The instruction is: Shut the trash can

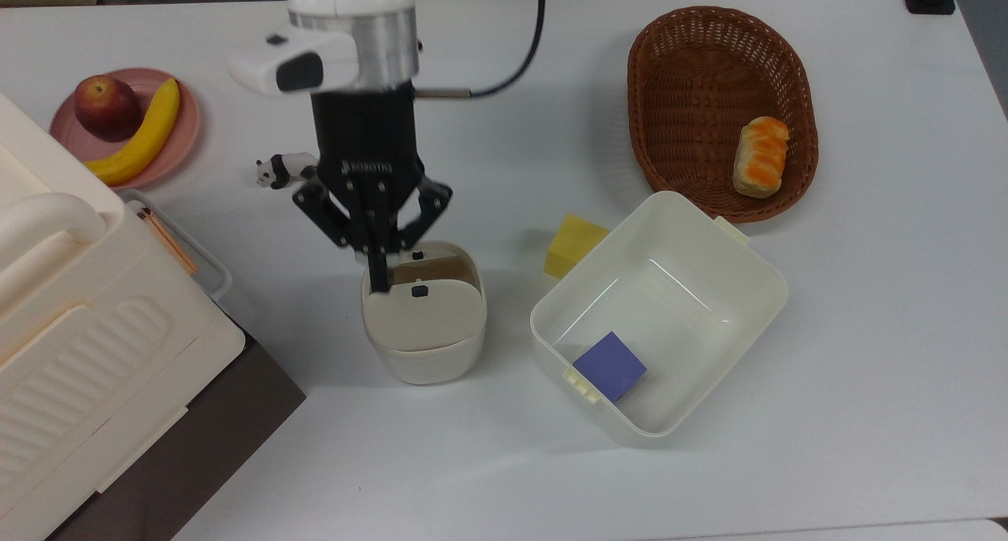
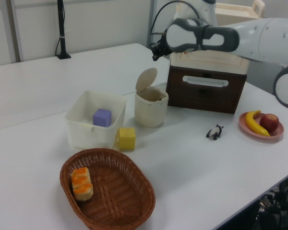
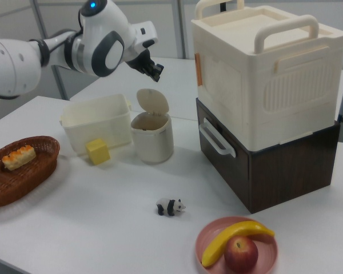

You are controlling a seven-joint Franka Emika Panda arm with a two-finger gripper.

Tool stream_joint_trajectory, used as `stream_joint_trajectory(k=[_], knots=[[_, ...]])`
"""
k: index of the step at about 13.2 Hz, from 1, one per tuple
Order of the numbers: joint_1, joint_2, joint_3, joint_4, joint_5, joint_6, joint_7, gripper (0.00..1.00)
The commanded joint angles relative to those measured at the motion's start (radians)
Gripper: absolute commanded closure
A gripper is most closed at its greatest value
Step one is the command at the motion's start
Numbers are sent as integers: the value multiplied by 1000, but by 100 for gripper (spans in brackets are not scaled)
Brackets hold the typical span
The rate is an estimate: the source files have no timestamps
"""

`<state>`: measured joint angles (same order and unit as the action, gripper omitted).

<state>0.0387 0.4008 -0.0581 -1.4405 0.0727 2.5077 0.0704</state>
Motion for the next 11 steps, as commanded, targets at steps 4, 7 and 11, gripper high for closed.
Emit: stream_joint_trajectory(k=[4, 7, 11], knots=[[35, 75, -8, 46, -62, -27, 31, 100], [32, 52, -6, 49, -45, -307, -38, 100], [33, 55, -6, 38, -51, -340, -43, 100]])
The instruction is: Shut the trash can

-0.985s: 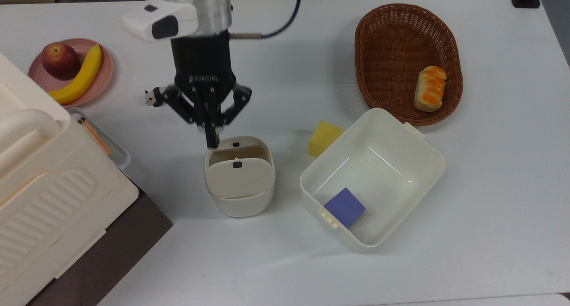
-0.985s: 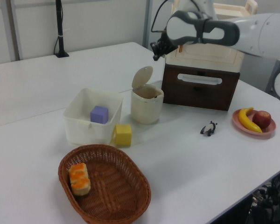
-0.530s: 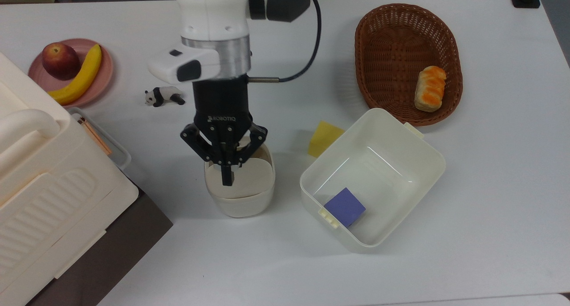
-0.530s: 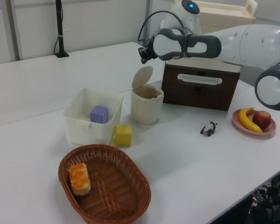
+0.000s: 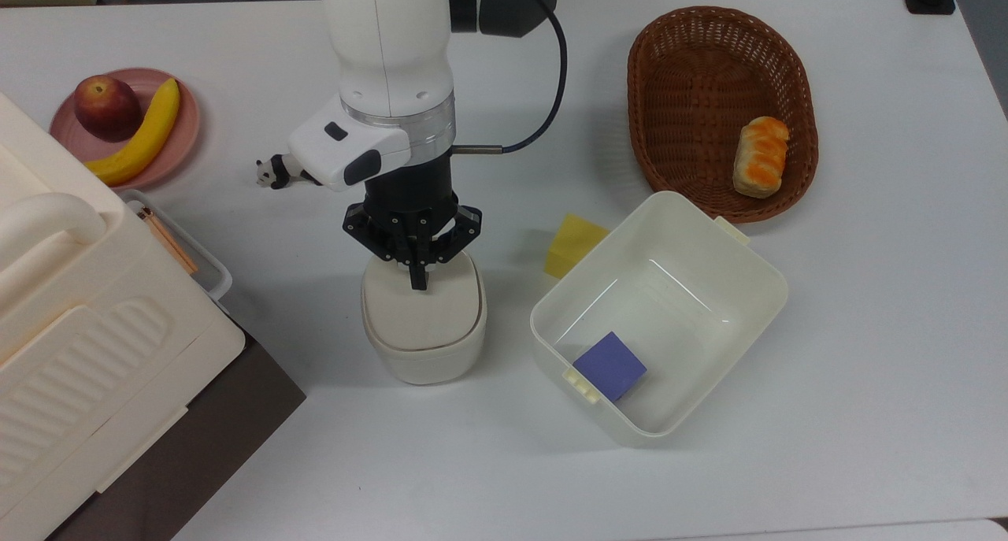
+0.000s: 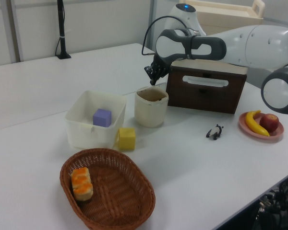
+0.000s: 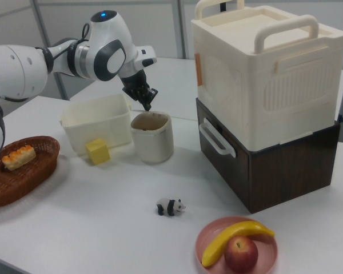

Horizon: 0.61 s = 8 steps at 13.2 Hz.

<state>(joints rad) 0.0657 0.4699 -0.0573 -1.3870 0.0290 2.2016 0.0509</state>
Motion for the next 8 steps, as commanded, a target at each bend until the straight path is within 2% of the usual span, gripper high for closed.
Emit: stream_joint_trajectory(k=[1, 8], knots=[[6, -10, -7, -32, -14, -33, -25, 100], [8, 30, -7, -58, -24, -28, -25, 100]])
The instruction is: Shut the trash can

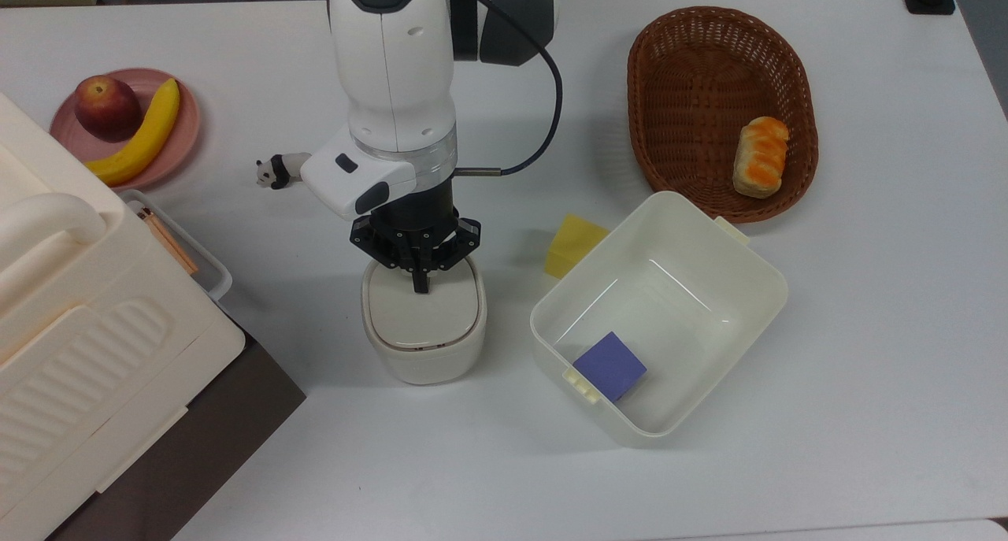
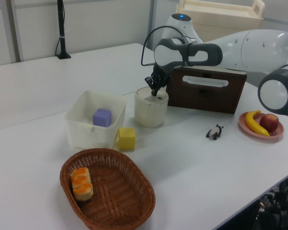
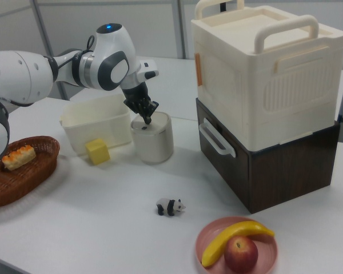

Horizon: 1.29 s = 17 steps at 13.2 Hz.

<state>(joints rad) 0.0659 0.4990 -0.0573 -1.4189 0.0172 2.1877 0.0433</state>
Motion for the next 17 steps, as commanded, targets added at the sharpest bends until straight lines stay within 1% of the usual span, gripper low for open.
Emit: stream_joint_trajectory(k=[1, 2, 3, 4, 5, 6, 7, 12, 14, 15, 16, 17], knots=[[6, -14, -9, -23, -10, -26, -19, 100], [3, -48, -7, -26, -7, -55, -19, 100], [2, -81, -7, -26, -2, -121, -28, 100], [0, -123, -7, -22, 6, -228, -49, 96], [0, -154, -7, -22, 12, -288, -54, 91], [3, -187, -7, -25, 23, -348, -54, 90], [6, -195, -7, -25, 23, -364, -49, 90], [2, -185, -7, -15, 24, -338, -45, 91], [-1, -186, -9, -8, 24, -300, -42, 91], [-3, -185, -9, 14, 48, -249, -42, 91], [-1, -183, -16, 17, 100, -156, -42, 94], [-1, -182, -16, 18, 116, -90, -40, 98]])
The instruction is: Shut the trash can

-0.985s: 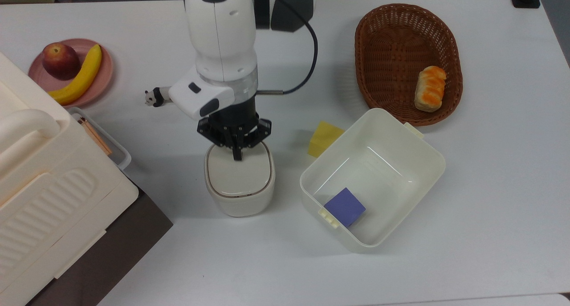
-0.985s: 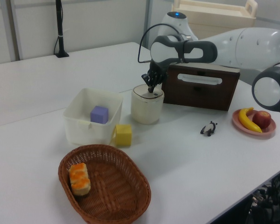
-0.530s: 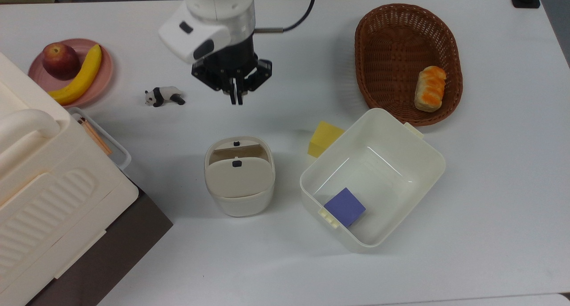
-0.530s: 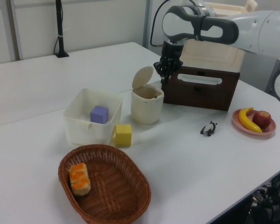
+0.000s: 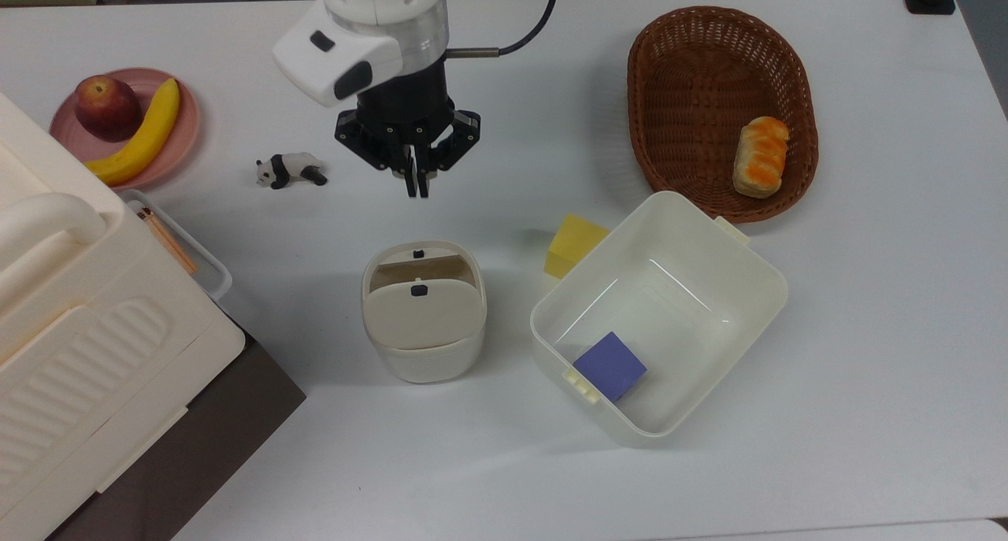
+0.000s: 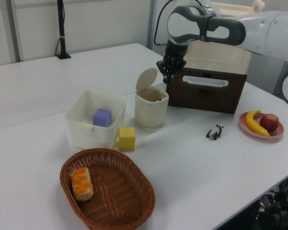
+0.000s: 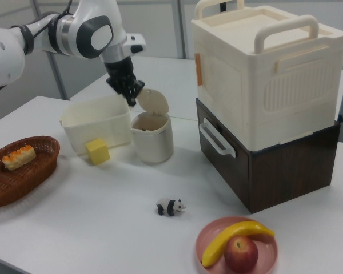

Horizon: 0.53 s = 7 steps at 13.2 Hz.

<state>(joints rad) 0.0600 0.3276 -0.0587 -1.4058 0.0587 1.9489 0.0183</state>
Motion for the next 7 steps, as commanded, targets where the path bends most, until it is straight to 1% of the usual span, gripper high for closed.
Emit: stream_joint_trajectory(k=[1, 2, 3, 5, 7], knots=[[7, -6, -15, 5, 76, 209, 3, 100], [9, -1, -15, 7, 73, 269, 38, 100], [9, 16, -15, 8, 69, 374, 81, 100], [12, 56, -16, 7, 61, 503, 88, 100], [14, 106, -16, 8, 35, 556, 91, 100]])
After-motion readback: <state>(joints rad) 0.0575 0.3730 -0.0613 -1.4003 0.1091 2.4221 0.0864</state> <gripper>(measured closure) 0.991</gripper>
